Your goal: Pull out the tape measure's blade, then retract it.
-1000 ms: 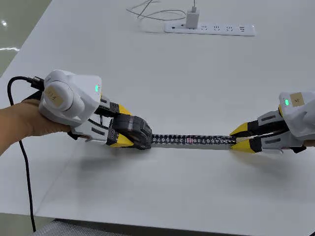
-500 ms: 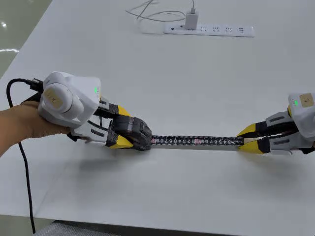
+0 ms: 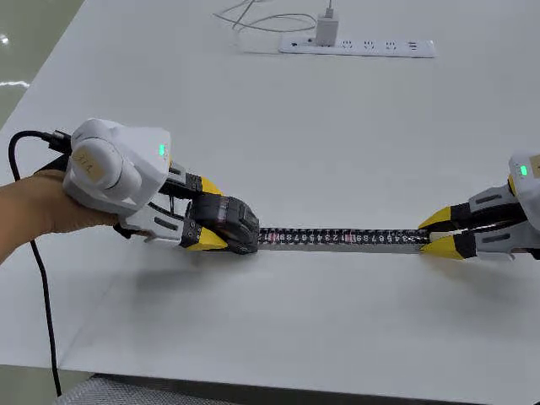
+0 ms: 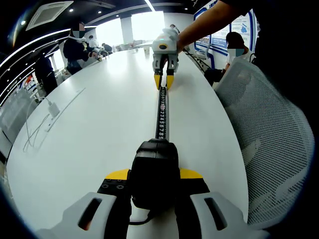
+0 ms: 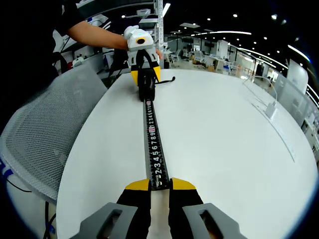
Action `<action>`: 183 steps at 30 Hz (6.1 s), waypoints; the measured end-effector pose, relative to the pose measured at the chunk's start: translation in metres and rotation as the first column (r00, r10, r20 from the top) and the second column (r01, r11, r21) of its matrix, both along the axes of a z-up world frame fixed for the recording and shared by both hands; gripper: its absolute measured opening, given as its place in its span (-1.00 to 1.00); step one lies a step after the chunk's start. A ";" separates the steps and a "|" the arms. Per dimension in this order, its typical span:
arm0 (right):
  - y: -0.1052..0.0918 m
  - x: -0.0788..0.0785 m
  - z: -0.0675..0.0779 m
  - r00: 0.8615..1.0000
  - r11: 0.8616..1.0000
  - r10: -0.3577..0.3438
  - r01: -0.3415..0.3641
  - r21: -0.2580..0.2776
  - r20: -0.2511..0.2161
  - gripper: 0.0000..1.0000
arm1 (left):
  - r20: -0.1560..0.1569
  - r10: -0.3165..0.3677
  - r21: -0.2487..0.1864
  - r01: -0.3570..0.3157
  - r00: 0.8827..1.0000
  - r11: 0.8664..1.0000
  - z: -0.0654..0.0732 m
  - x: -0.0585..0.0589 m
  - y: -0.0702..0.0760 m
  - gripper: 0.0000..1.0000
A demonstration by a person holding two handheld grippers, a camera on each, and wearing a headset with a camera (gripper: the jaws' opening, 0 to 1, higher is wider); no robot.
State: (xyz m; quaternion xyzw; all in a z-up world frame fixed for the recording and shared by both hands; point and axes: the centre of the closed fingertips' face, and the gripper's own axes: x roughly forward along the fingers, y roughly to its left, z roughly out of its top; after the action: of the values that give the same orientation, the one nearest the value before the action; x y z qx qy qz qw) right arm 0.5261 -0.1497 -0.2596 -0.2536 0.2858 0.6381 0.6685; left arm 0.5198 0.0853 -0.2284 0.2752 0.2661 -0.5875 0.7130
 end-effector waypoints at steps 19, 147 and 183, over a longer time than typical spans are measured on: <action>-0.010 0.002 0.000 1.000 1.000 -0.016 0.016 -0.012 -0.003 -0.83 | 0.001 0.001 -0.002 -0.001 1.000 1.000 0.000 0.000 0.000 -0.45; -0.004 -0.085 0.077 0.739 0.729 -0.669 0.673 0.127 -0.077 0.75 | -0.112 0.709 -0.166 -0.716 0.696 0.678 0.052 -0.072 0.043 0.89; -0.011 -0.088 0.077 0.721 0.711 -0.689 0.692 0.121 -0.073 0.76 | -0.106 0.735 -0.173 -0.741 0.669 0.649 0.059 -0.075 0.050 0.87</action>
State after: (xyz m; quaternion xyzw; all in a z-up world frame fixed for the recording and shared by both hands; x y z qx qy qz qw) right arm 0.4377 -0.1603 -0.1828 -0.0738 0.3219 0.3635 0.8711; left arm 0.4443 0.1353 -0.1694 0.0618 0.3032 -0.2742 0.9105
